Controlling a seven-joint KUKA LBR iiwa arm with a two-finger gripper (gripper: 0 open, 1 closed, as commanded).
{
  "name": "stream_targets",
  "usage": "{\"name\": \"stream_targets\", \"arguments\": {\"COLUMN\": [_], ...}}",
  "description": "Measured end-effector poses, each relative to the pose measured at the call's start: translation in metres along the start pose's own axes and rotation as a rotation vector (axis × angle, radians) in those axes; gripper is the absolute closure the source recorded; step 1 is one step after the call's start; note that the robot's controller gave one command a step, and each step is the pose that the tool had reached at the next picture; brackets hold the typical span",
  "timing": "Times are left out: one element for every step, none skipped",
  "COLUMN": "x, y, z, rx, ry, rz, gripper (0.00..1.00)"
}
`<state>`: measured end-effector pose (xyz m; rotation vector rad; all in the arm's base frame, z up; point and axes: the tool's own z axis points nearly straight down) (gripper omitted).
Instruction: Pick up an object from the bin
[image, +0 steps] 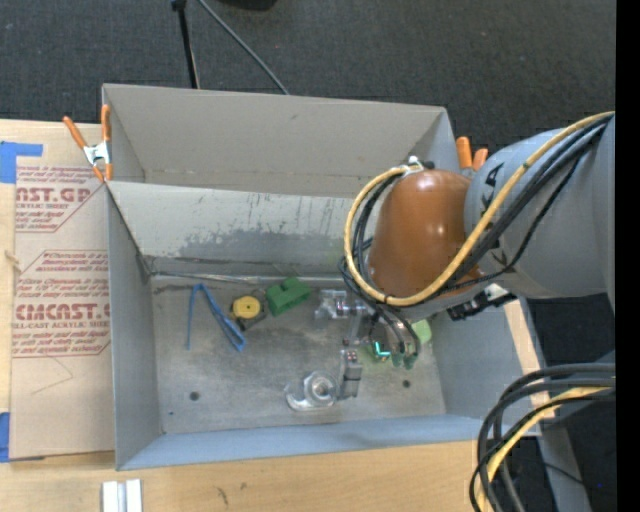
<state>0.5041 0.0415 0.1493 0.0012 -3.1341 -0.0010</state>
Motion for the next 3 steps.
{"name": "stream_targets", "arguments": {"x": [0.000, -0.001, 0.023], "y": [0.001, 0.001, -0.004], "z": [0.081, 0.080, -0.076], "rx": [0.001, 0.001, 0.005], "ry": [-0.004, -0.006, -0.015], "rz": [-0.605, -0.602, -0.737], "gripper": [0.00, 1.00, 1.00]}}
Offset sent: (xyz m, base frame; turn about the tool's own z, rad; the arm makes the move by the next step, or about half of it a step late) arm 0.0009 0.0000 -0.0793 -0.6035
